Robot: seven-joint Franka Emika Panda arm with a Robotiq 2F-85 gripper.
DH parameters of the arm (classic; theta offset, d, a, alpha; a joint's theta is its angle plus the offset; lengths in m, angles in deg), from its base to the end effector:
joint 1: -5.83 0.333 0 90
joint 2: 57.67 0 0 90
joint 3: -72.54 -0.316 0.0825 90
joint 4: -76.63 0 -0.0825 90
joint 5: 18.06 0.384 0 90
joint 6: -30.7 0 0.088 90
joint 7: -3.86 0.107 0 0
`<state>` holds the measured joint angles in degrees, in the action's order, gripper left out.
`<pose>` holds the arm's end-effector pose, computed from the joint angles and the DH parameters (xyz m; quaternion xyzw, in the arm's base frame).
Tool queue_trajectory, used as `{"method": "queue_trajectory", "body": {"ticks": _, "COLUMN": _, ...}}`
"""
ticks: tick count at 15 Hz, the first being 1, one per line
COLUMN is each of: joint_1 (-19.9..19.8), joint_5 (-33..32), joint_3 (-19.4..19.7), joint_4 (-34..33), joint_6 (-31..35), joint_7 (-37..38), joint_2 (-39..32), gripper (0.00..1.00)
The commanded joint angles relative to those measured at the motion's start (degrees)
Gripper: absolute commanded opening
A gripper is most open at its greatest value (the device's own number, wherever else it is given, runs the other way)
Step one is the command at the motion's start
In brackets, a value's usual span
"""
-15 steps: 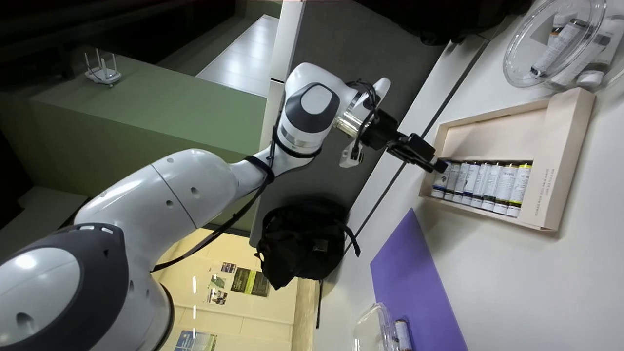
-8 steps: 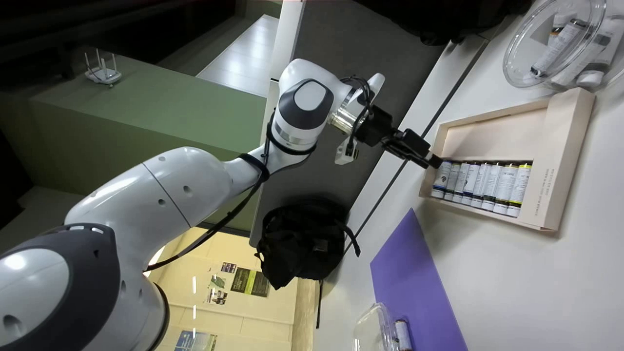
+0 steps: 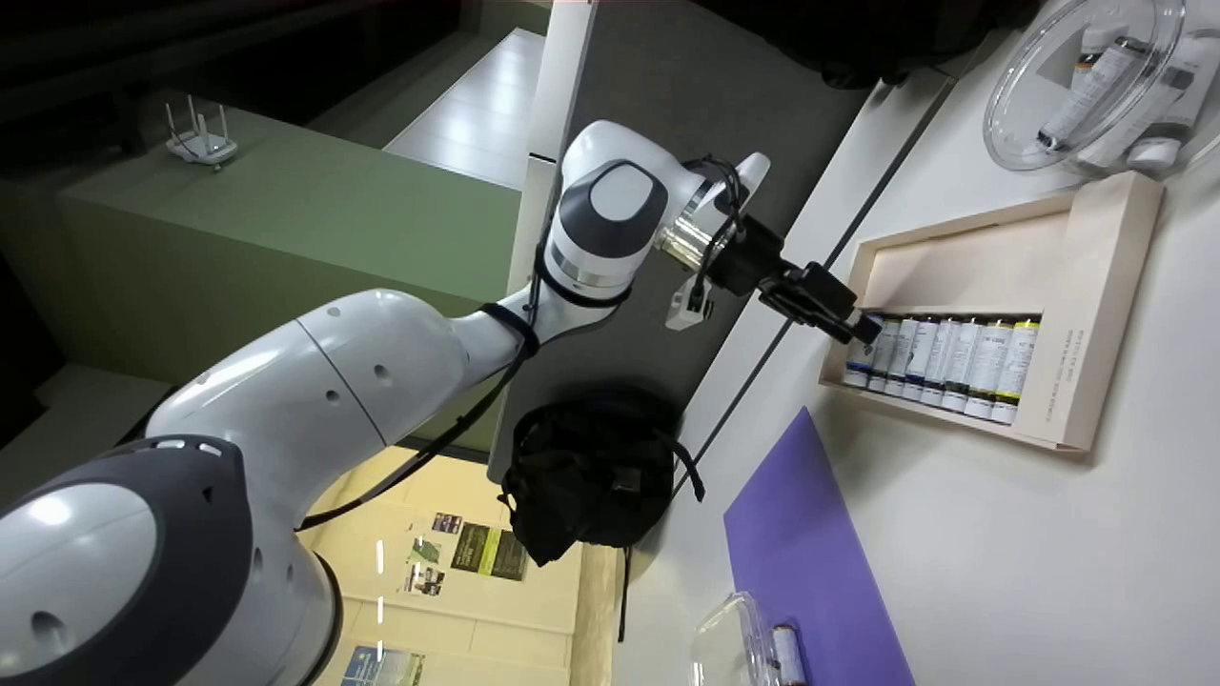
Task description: Take one bottle from the box from and place it on the table
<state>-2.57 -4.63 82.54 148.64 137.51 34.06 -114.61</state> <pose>0.6809 -0.1802 0.1328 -0.8831 0.4308 0.1855 0.0059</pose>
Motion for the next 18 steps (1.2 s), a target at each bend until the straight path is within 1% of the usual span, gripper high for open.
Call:
{"method": "queue_trajectory", "body": {"ticks": 1, "joint_1": -0.04, "joint_5": -0.9, "joint_3": -0.05, "joint_4": -0.94, "joint_6": -0.99, "joint_7": 0.21, "joint_2": -0.65, "gripper": 0.23}}
{"method": "queue_trajectory", "body": {"ticks": 4, "joint_1": -0.03, "joint_5": -0.82, "joint_3": -0.07, "joint_4": -0.96, "joint_6": -0.98, "joint_7": 0.15, "joint_2": -0.64, "gripper": 0.04}}
{"method": "queue_trajectory", "body": {"ticks": 5, "joint_1": -0.05, "joint_5": -0.79, "joint_3": -0.09, "joint_4": -0.88, "joint_6": -0.97, "joint_7": 0.07, "joint_2": -0.53, "gripper": 0.06}}
{"method": "queue_trajectory", "body": {"ticks": 8, "joint_1": -0.62, "joint_5": -0.55, "joint_3": -0.62, "joint_4": 0.02, "joint_6": -2.36, "joint_7": -2.23, "joint_2": 1.13, "gripper": 0.07}}
{"method": "queue_trajectory", "body": {"ticks": 10, "joint_1": -0.95, "joint_5": -0.2, "joint_3": -1.18, "joint_4": 2.74, "joint_6": -1.45, "joint_7": -5.63, "joint_2": 4.46, "gripper": 0.07}}
{"method": "queue_trajectory", "body": {"ticks": 12, "joint_1": -1.27, "joint_5": -0.46, "joint_3": -2.46, "joint_4": 4.4, "joint_6": -1.19, "joint_7": -11.82, "joint_2": 7.24, "gripper": 0.07}}
{"method": "queue_trajectory", "body": {"ticks": 14, "joint_1": -0.68, "joint_5": -1.42, "joint_3": -3.46, "joint_4": 6.27, "joint_6": 0.34, "joint_7": -17.64, "joint_2": 9.56, "gripper": 0.07}}
{"method": "queue_trajectory", "body": {"ticks": 18, "joint_1": 1.45, "joint_5": -3.47, "joint_3": -5.99, "joint_4": 11.86, "joint_6": 5.96, "joint_7": -27.11, "joint_2": 13.6, "gripper": 0.07}}
